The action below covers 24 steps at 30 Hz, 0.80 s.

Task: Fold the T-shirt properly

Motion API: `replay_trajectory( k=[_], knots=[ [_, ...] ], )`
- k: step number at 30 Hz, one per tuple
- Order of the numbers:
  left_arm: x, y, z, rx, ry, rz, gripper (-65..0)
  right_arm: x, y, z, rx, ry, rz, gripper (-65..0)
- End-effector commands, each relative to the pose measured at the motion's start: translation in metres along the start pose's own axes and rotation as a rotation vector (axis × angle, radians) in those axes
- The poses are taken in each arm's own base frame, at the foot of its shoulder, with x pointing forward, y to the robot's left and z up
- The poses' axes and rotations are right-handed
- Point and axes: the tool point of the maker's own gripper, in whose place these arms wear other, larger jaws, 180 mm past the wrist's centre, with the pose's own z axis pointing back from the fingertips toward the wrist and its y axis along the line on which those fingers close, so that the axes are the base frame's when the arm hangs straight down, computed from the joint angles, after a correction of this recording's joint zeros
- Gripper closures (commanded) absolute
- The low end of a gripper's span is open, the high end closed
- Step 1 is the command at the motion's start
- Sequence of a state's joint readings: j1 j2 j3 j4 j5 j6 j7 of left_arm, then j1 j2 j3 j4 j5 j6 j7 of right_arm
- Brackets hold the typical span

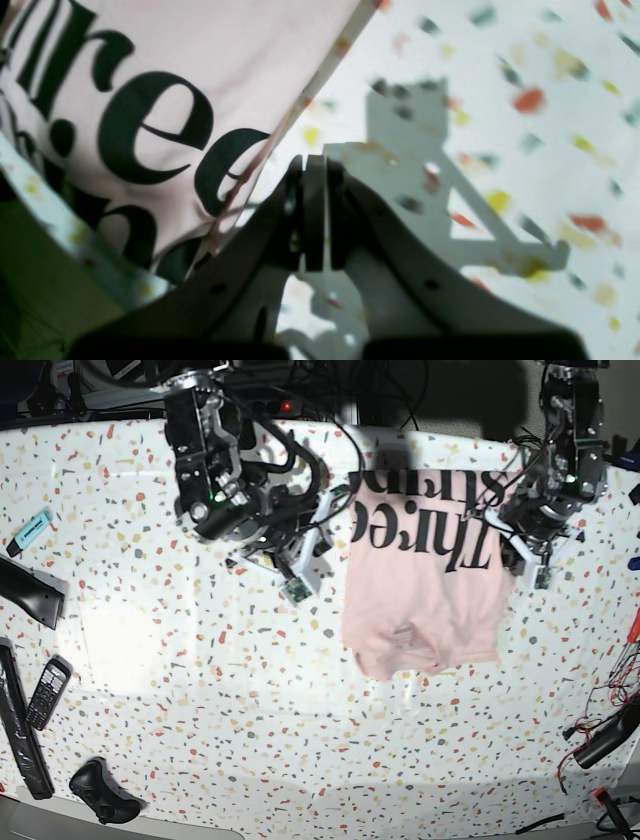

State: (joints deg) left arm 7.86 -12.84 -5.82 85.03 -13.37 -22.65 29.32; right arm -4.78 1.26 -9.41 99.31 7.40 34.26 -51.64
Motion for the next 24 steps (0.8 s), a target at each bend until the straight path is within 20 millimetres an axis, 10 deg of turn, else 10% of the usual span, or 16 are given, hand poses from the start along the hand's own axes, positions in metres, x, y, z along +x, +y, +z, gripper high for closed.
replay_trajectory(
  k=[1, 13, 24],
  knots=[
    [0.015, -0.008, -0.002, -0.026, -0.039, -0.028, 0.0, 0.012, -0.005, 0.005, -0.011, -0.041, 0.009, 0.0],
    [0.033, -0.013, -0.009, 0.011, -0.056, -0.062, 0.0, 0.004, -0.050, 0.027, -0.075, -0.071, -0.124, 0.0],
    [0.047, 0.003, 0.046, 0.113, -0.160, -0.050, 0.0, -0.002, -0.088, 0.110, -0.201, -0.192, -0.284, 0.0]
  ],
)
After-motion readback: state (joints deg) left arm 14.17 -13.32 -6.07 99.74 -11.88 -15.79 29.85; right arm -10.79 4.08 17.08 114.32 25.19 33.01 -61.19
